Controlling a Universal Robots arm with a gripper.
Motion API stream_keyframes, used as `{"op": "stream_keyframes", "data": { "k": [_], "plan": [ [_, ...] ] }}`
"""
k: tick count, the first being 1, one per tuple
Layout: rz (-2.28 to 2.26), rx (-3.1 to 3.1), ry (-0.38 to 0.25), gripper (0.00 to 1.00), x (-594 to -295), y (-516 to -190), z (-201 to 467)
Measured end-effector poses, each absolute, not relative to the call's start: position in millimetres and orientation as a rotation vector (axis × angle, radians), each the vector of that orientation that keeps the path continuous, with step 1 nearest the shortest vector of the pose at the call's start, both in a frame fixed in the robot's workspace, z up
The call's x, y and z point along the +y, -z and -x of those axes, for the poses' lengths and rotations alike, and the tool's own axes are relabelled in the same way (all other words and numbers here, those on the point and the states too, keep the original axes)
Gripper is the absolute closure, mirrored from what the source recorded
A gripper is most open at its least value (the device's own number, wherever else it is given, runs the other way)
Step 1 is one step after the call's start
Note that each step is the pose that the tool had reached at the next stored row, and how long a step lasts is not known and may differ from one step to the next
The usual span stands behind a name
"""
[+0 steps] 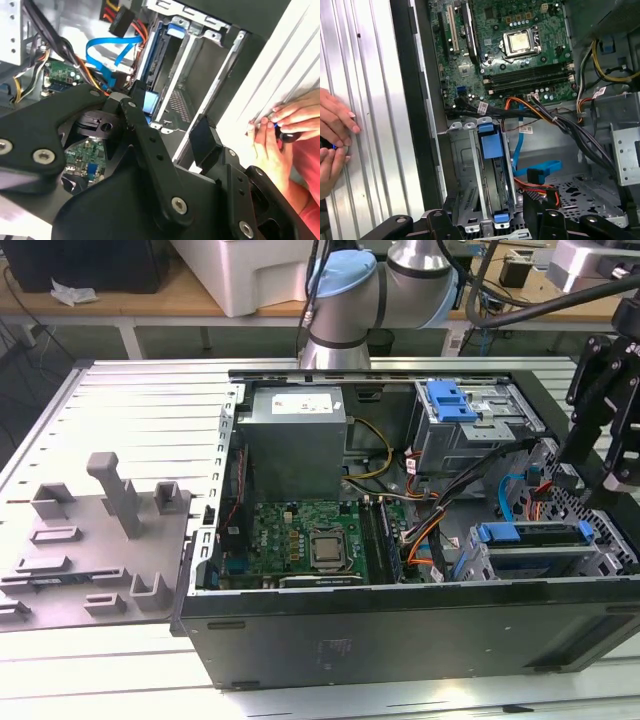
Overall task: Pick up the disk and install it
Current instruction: 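Insert the first disk wire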
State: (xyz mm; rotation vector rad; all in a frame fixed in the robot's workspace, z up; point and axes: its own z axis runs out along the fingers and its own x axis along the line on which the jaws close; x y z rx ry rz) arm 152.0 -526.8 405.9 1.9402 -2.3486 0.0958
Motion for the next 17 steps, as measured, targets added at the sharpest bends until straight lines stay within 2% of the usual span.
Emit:
{"op": "stream_keyframes", "data": {
  "k": [7,15,17],
  "plan": [
    [-1.877,-2.278,-0.226,0.38,-512,-406,-163],
    [-1.846,-2.239,-0.270,0.38,-474,-403,-175],
    [-1.814,-2.195,-0.299,0.38,-462,-401,-184]
  ]
}}
